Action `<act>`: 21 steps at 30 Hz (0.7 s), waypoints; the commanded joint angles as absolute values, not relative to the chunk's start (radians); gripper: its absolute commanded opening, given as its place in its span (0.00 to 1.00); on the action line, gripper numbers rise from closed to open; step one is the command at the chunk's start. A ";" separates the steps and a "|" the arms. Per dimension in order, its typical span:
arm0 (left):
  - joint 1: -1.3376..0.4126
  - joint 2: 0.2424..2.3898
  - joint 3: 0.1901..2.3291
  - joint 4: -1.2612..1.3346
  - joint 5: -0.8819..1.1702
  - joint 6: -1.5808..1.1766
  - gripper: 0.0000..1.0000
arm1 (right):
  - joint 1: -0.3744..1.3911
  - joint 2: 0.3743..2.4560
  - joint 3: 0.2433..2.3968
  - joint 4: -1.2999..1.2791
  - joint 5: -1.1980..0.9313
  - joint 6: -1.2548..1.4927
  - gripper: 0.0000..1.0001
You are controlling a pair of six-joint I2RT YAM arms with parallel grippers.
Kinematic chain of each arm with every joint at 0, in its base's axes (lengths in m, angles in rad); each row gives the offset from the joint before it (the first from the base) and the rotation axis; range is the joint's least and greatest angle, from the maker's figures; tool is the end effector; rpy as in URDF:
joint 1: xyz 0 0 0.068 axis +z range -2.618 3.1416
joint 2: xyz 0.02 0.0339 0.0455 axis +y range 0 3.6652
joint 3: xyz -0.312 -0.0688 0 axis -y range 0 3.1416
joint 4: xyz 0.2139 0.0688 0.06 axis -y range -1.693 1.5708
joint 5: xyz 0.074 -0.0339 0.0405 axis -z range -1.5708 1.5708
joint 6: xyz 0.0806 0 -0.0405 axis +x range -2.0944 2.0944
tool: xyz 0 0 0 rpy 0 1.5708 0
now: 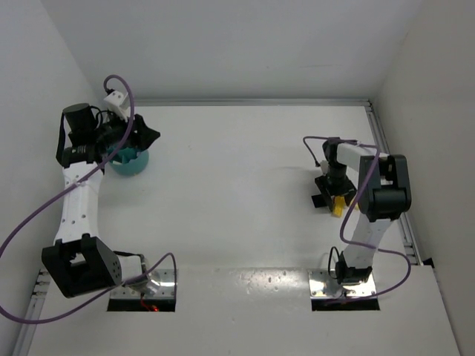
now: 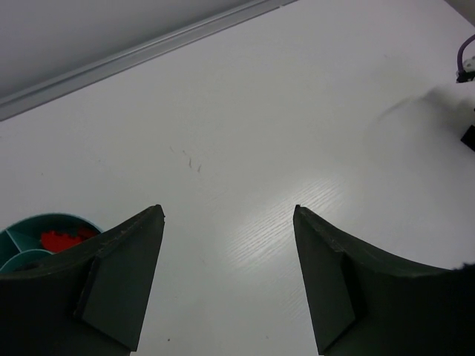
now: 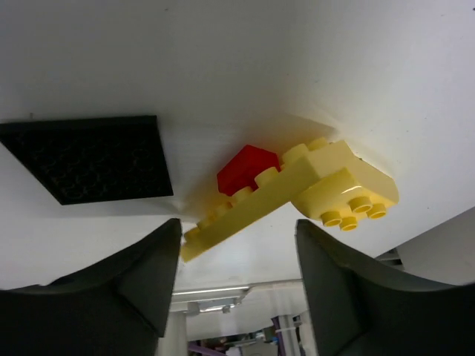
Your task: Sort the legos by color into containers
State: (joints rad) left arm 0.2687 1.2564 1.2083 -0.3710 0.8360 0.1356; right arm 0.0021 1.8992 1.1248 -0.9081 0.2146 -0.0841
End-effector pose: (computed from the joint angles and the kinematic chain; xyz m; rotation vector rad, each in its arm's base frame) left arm 0.2637 0.0106 0.4077 0.4004 1.8406 -0.5516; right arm 0.2985 -0.0165 0.1503 0.1476 -3.0016 0.3165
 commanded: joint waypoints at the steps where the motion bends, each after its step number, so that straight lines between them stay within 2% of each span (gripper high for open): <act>1: 0.272 1.220 1.206 -0.333 0.841 0.164 0.76 | -0.009 1.914 1.127 -0.865 0.249 -0.110 0.59; 3: 0.272 1.220 1.206 -0.333 0.841 0.164 0.76 | -0.018 1.914 1.138 -0.865 0.249 -0.132 0.50; 12: 0.272 1.229 1.197 -0.333 0.841 0.164 0.77 | -0.075 1.876 1.167 -0.865 0.304 -0.198 0.30; 16: 0.272 1.238 1.197 -0.315 0.850 0.155 0.77 | -0.095 1.839 1.187 -0.876 0.275 -0.216 0.17; 21: 0.272 1.238 1.177 -0.296 0.850 0.146 0.77 | -0.095 1.830 1.218 -0.885 0.177 -0.225 0.13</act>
State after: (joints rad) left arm 0.2687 1.2465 1.1912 -0.3481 0.8303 0.1471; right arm -0.0963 1.8721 1.1706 -0.8742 0.2386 -0.2054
